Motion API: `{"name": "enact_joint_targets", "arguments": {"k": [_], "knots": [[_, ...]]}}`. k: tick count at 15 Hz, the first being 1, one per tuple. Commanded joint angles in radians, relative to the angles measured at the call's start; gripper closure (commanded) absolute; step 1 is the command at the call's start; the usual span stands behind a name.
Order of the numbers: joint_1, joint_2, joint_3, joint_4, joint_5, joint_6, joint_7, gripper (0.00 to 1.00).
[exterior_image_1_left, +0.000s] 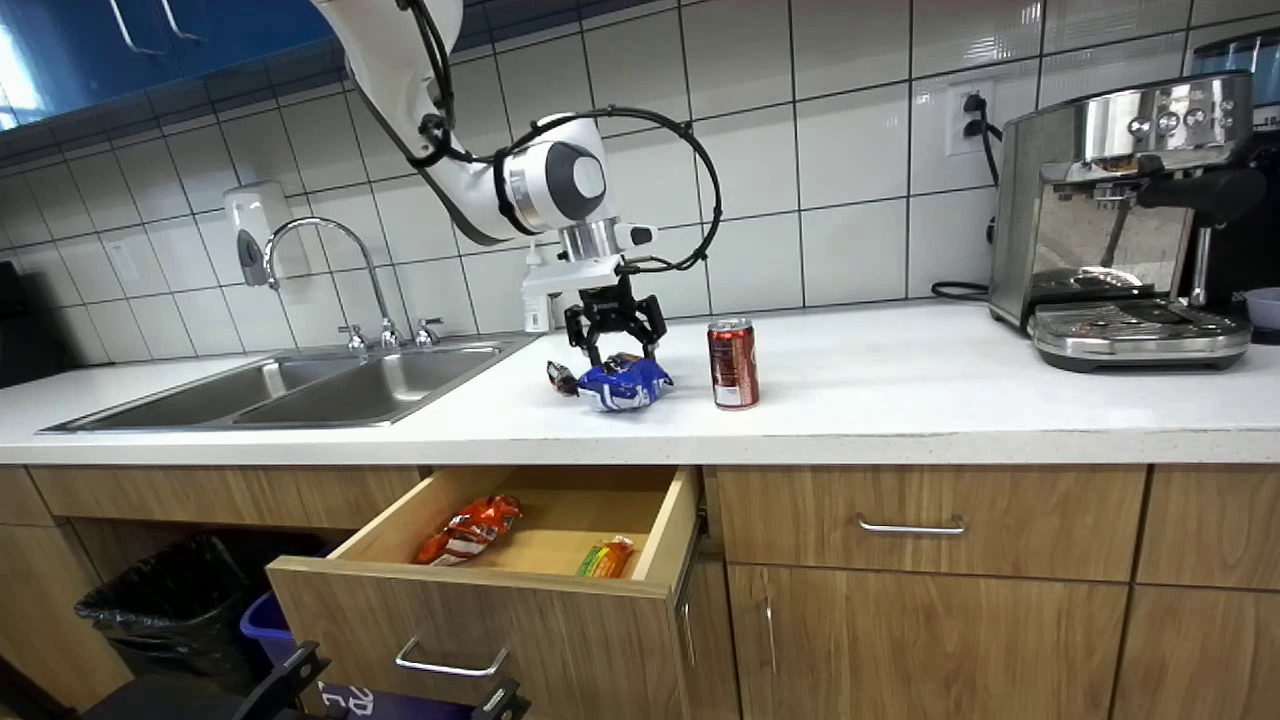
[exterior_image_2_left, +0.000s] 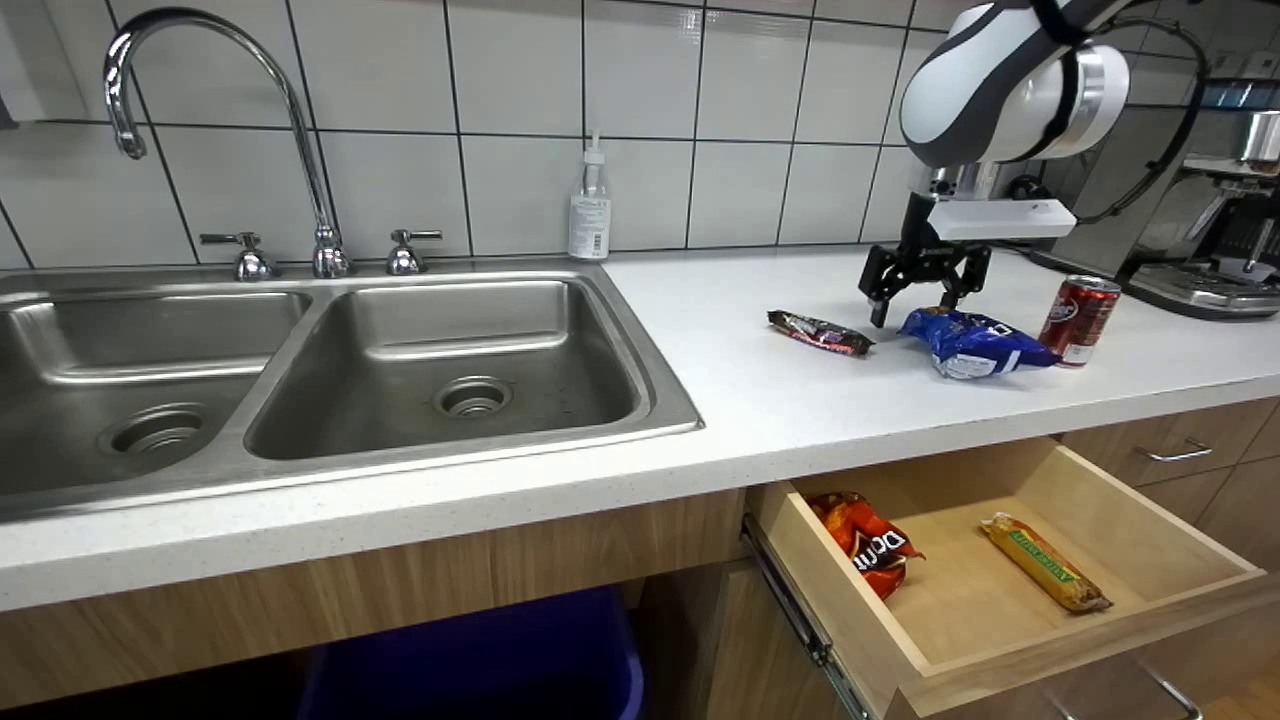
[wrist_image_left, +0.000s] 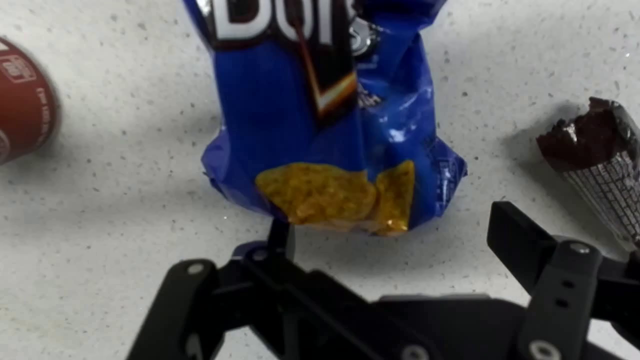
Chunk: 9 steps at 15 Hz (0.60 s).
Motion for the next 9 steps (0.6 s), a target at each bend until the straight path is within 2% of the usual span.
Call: {"name": "enact_joint_targets", "arguments": {"k": [1, 9], "knots": [[0.011, -0.086, 0.005, -0.1, -0.04, -0.011, 0.026, 0.0], [0.043, -0.199, 0.008, -0.241, -0.096, 0.003, 0.04, 0.0]]}}
